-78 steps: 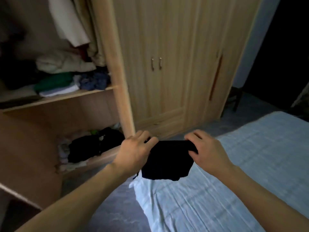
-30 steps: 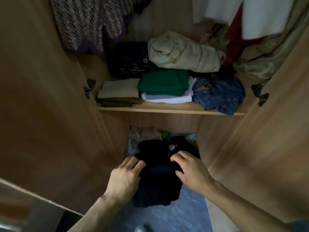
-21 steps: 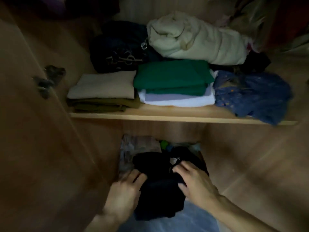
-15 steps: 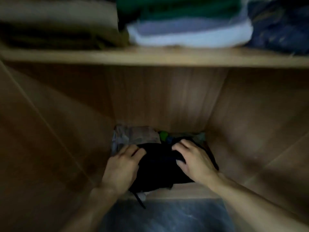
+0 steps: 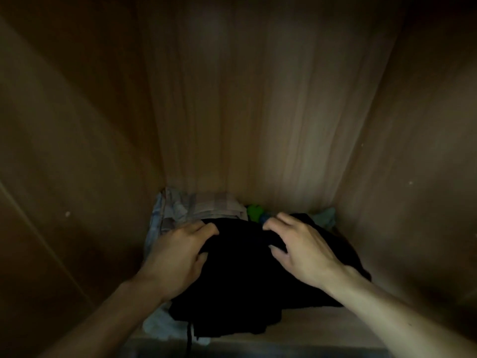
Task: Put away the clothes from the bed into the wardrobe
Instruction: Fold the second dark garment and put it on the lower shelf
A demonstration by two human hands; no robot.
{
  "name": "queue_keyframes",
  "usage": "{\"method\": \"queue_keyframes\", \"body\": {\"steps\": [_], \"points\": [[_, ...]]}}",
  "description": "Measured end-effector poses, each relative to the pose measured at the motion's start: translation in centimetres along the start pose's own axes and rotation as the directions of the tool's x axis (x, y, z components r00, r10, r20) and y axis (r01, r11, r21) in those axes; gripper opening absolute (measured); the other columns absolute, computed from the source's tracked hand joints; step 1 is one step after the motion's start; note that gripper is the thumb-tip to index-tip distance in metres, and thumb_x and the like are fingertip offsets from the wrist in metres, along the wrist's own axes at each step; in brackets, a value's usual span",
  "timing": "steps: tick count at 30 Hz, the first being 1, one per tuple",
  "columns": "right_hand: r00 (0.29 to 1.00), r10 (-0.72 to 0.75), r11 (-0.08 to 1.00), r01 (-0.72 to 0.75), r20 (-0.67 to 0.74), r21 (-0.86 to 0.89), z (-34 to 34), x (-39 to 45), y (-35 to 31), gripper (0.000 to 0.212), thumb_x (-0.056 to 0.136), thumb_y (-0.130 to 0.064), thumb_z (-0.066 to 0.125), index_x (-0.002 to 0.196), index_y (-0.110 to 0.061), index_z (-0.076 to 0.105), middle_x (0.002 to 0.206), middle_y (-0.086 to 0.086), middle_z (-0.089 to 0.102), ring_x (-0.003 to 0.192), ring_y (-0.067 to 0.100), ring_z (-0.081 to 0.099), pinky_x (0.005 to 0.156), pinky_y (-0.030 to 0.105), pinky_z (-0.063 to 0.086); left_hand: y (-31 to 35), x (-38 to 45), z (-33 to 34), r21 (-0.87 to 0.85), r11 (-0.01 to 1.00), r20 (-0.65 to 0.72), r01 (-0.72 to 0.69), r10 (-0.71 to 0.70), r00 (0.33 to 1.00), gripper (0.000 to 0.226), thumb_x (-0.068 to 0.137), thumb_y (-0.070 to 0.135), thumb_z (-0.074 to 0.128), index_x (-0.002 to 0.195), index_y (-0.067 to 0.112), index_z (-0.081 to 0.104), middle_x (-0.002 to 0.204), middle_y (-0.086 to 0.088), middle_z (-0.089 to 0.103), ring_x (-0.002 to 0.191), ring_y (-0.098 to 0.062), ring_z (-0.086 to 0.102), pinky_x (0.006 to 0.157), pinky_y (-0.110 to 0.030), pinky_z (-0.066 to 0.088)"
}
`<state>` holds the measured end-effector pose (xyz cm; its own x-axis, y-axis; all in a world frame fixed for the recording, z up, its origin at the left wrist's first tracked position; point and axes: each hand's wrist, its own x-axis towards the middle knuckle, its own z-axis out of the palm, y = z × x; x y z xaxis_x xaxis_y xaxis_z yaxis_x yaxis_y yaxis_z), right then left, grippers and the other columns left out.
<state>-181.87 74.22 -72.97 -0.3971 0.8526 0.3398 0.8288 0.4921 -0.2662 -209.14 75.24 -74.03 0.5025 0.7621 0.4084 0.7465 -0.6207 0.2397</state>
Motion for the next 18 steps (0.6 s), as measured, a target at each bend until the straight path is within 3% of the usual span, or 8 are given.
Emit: {"method": "queue_keyframes", "body": {"steps": [5, 7, 10, 13, 16, 18], "points": [[0.985, 0.116, 0.993, -0.117, 0.128, -0.002, 0.8, 4.7, 1.5, 0.026, 0.088, -0.023, 0.067, 0.111, -0.028, 0.055, 0.107, -0.006, 0.052, 0.097, 0.024, 0.061, 0.077, 0.04, 0.053, -3.1, 3.2, 2.5, -0.028, 0.997, 0.013, 0.071, -0.071, 0.997, 0.027, 0.079, 0.009, 0.058, 0.104, 0.018, 0.057, 0.103, -0.004, 0.063, 0.096, -0.027, 0.06, 0.073, -0.04, 0.053], [0.99, 0.132, 0.99, -0.129, 0.047, -0.047, 1.1, 7.2, 1.9, 0.028, 0.085, -0.022, 0.067, 0.108, -0.029, 0.052, 0.107, -0.004, 0.051, 0.095, 0.028, 0.062, 0.074, 0.04, 0.054, -4.4, 5.6, 2.2, 0.005, 0.996, -0.061, 0.091, -0.091, 0.994, 0.023, 0.078, 0.006, 0.053, 0.099, 0.013, 0.058, 0.099, -0.009, 0.062, 0.092, -0.031, 0.058, 0.069, -0.043, 0.052], [0.985, 0.108, 0.989, -0.12, -0.137, -0.087, 1.1, 10.2, 2.3, 0.035, 0.08, -0.016, 0.069, 0.107, -0.027, 0.049, 0.107, -0.002, 0.047, 0.09, 0.03, 0.06, 0.07, 0.041, 0.053, -6.0, 8.3, 0.8, 0.099, 0.994, -0.27, 0.041, -0.013, 0.963, 0.033, 0.072, 0.014, 0.042, 0.098, 0.009, 0.061, 0.096, -0.011, 0.061, 0.088, -0.031, 0.056, 0.064, -0.04, 0.051], [0.964, 0.054, 0.992, -0.081, -0.261, -0.095, 1.8, 11.6, 2.5, 0.041, 0.073, -0.009, 0.074, 0.103, -0.022, 0.049, 0.106, -0.001, 0.045, 0.094, 0.024, 0.052, 0.068, 0.038, 0.049, -7.4, 9.3, 0.7, 0.175, 0.984, -0.364, -0.018, 0.081, 0.928, 0.034, 0.067, 0.003, 0.053, 0.099, 0.006, 0.062, 0.098, -0.011, 0.061, 0.087, -0.032, 0.055, 0.063, -0.039, 0.049], [0.966, 0.041, 0.995, -0.062, -0.255, -0.076, 5.0, 11.2, 3.5, 0.042, 0.067, -0.005, 0.077, 0.096, -0.018, 0.049, 0.103, 0.001, 0.046, 0.097, 0.023, 0.047, 0.067, 0.037, 0.046, -9.4, 8.7, 3.9, 0.246, 0.966, -0.336, -0.077, 0.159, 0.928, 0.046, 0.059, -0.006, 0.062, 0.102, 0.011, 0.058, 0.095, -0.012, 0.062, 0.081, -0.032, 0.057, 0.062, -0.04, 0.045], [0.983, 0.053, 0.994, -0.068, -0.173, -0.08, 8.7, 9.7, 4.8, 0.04, 0.066, -0.007, 0.077, 0.092, -0.018, 0.048, 0.102, 0.0, 0.046, 0.096, 0.023, 0.047, 0.067, 0.039, 0.047, -10.3, 6.9, 7.8, 0.261, 0.953, -0.208, -0.153, 0.211, 0.955, 0.029, 0.07, 0.008, 0.056, 0.098, 0.013, 0.058, 0.09, -0.01, 0.062, 0.075, -0.03, 0.057, 0.061, -0.039, 0.043]]}}
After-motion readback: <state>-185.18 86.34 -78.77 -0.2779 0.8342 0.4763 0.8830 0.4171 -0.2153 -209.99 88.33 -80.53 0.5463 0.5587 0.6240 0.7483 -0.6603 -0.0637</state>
